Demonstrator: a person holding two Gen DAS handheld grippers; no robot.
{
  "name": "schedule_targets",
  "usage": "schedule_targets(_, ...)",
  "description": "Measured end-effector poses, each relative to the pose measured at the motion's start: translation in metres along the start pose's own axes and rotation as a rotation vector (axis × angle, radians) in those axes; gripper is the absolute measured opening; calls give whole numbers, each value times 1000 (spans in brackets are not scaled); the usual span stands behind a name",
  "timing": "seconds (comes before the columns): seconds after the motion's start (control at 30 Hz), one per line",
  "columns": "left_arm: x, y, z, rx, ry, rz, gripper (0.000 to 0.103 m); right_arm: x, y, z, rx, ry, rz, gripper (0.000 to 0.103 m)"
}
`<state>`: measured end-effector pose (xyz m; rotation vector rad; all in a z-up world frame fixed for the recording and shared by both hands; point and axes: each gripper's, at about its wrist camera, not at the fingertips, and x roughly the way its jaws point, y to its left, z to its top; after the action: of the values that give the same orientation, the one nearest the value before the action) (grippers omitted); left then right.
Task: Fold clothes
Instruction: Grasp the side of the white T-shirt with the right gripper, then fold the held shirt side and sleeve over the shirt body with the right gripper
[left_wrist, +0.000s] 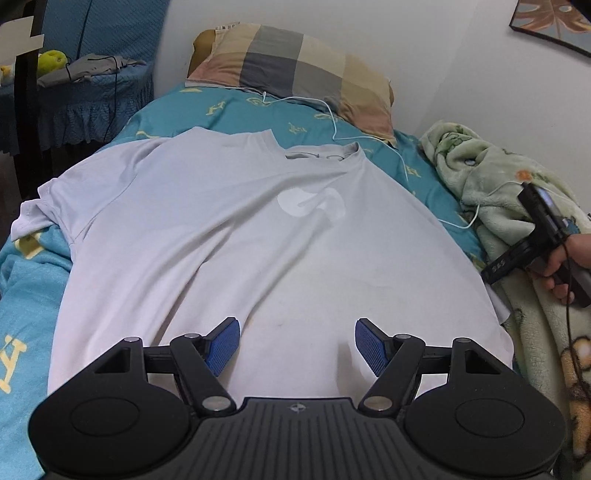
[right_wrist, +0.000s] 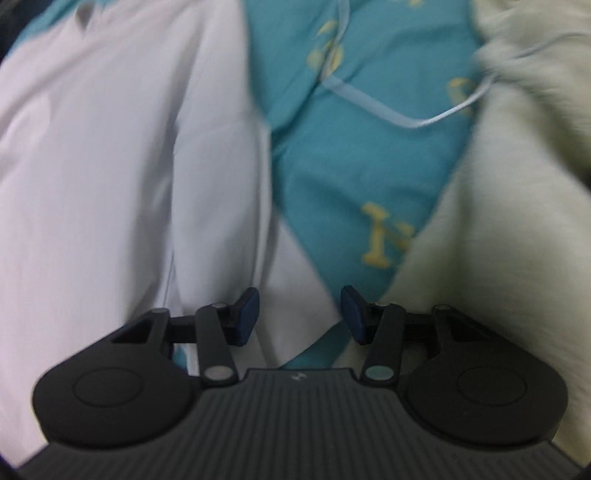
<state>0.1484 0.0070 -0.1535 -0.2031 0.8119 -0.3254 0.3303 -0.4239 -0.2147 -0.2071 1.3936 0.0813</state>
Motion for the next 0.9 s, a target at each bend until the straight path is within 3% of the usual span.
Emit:
schedule_targets(0.03,-1,1,1,-9,-5,-2,72,2,5,0,-21,4,-20,49)
schedule_targets(0.1,-3,4,3,-26,-15,-7,72,-4,5,0,-3,-6,-40,5)
schedule_targets(0.2,-8,9,7,-52,-34,-16,72,-34,-6,2,92,-85,-23,5)
schedule_targets(0.37,-24,14,13,-91,-79,-32,72,-107,-50,0,357,-271,10,5)
schedule_targets(0.5,-29,19,16,-125,-102,-38,72,-141,-54,-2,459,-332,70,5)
schedule_targets(0.57,-30,23,17,-140,-108,-37,72,-158,-42,1,459,-360,63,5)
schedule_targets(0.73,-35,35,20,-191,-128,-36,72,-195,7,25,440,-439,155,5)
schedule_targets(0.9,-35,44,21,-213,-140,-28,72,-203,82,55,372,-439,227,5)
